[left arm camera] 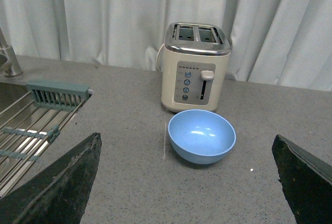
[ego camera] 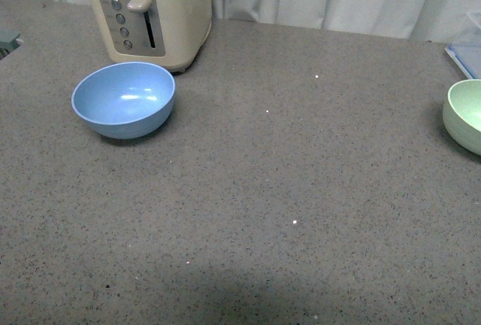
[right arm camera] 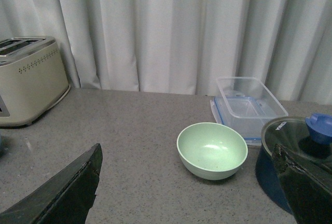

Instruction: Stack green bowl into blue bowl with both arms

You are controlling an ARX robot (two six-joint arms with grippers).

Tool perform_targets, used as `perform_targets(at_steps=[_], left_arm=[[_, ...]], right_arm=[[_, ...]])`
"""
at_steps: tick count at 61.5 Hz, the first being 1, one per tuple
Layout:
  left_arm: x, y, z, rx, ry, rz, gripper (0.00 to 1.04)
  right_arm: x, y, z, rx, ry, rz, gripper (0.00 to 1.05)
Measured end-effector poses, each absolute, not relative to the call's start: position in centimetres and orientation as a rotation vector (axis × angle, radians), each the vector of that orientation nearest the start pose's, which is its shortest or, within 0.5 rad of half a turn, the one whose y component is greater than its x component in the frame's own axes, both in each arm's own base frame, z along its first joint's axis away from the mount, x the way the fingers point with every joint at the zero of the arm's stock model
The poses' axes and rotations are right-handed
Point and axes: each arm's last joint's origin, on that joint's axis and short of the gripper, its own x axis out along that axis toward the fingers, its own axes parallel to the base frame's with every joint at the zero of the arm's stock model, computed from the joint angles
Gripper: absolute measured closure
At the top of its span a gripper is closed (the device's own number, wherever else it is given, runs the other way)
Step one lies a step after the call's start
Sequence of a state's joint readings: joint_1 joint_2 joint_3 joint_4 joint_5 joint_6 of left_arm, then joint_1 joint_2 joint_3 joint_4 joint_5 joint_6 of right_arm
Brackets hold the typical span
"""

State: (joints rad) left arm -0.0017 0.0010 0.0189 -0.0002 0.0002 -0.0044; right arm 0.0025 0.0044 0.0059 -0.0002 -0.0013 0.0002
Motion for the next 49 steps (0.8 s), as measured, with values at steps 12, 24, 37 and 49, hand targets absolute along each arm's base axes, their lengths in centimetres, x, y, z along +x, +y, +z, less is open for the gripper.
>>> perform_targets(at_steps=[12, 24, 37, 49], left_arm=[[9.66, -0.02, 16.98, -0.004, -0.018, -0.002, 0.06], [9.66, -0.02, 16.98, -0.004, -0.018, -0.002, 0.06], [9.66, -0.02, 16.98, -0.004, -0.018, -0.002, 0.06], [9.66, -0.02, 16.98, -0.004, -0.018, -0.002, 0.06]], right_arm=[[9.76, 0.03, 16.52, 0.0, -0.001, 0.004, 0.09], [9.76, 0.03, 16.52, 0.0, -0.001, 0.004, 0.09], [9.76, 0.03, 16.5, 0.0, -0.001, 0.004, 0.09], [9.76, 0.03, 16.5, 0.0, -0.001, 0.004, 0.09]])
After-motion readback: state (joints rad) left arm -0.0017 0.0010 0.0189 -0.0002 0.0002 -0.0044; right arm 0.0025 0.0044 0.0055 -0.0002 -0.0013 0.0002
